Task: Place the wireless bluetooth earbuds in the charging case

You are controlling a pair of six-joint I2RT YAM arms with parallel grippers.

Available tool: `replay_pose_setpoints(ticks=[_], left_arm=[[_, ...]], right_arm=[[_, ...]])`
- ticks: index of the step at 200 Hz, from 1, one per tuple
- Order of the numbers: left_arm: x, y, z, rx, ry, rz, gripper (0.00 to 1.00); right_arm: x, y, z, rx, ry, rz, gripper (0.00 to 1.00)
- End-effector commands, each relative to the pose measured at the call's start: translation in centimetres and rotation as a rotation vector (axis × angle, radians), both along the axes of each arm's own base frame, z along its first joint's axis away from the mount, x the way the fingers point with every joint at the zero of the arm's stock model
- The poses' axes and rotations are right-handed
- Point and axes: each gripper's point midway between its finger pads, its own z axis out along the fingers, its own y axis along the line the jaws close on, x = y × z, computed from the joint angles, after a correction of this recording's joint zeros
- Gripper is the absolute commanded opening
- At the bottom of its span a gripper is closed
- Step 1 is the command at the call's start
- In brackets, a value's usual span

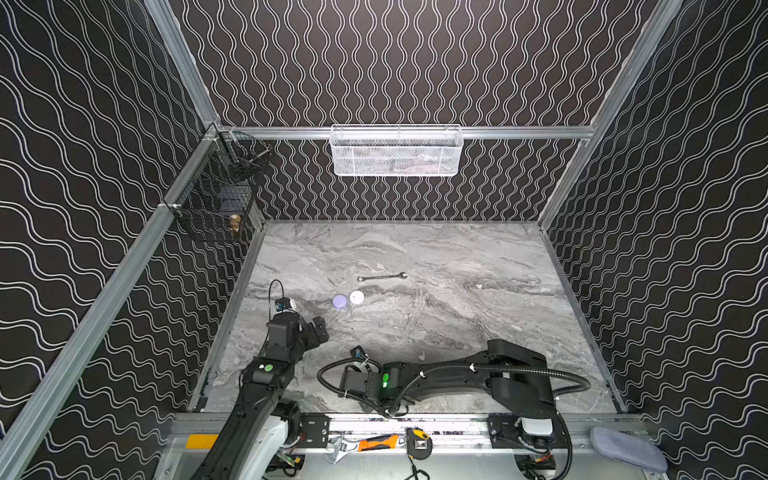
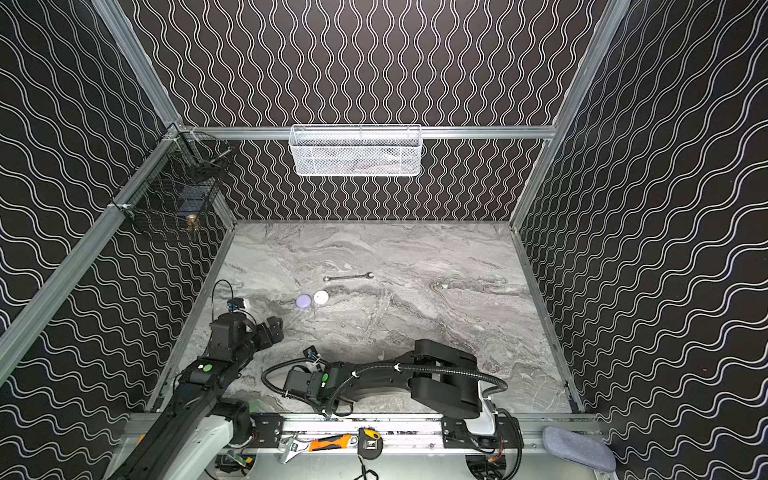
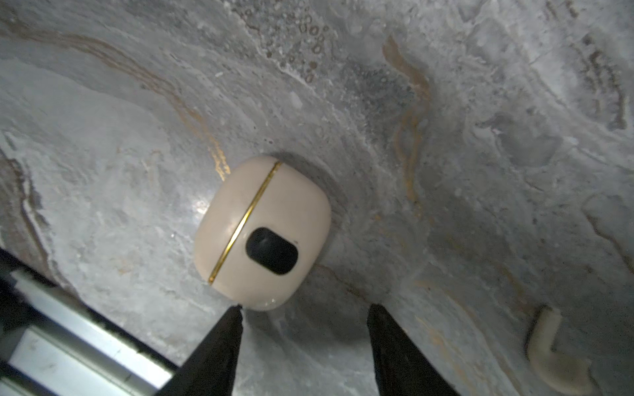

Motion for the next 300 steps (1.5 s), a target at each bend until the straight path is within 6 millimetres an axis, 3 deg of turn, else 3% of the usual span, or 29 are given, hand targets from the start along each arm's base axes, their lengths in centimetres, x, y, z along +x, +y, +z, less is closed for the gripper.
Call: replay_pose_setpoints(ticks=[1, 44, 80, 163, 207, 241, 266, 300], left_arm=[[0.5, -0.2, 0.7, 0.000, -0.025, -0.014, 0.99], [0.3, -0.1, 1.0, -0.004, -0.045, -0.009, 0.99], [0.4, 0.0, 0.8, 0.003, -0.032, -0.003, 0.99], [0.4, 0.9, 0.4, 0.020, 0.019, 0.057, 0.97], [0.8, -0.7, -0.3, -0.086, 0.119, 0.058, 0.97], [0.5, -1.3, -0.7, -0.124, 0.201, 0.056, 0.94], [-0.1, -2.5, -1.3, -0.169, 0.218, 0.002, 0.92], [-0.7, -4.5, -2.3, -0.240, 0.229, -0.085, 0.85]], right_arm=[[0.6, -0.2, -0.6, -0.022, -0.016, -0.016, 0.60], [3.8, 0.0, -1.4, 0.002, -0.004, -0.093, 0.51], [6.0, 0.3, -1.8, 0.048, 0.029, -0.120, 0.56], [5.9, 3.4, -1.2, 0.130, 0.036, -0.016, 0.60], [6.6, 5.2, -1.0, 0.176, 0.023, -0.023, 0.45], [6.5, 6.7, 0.2, 0.266, 0.035, -0.014, 0.35], [6.3, 7.8, 2.2, 0.414, 0.065, 0.005, 0.29], [6.7, 7.3, 5.5, 0.596, 0.074, 0.013, 0.28]])
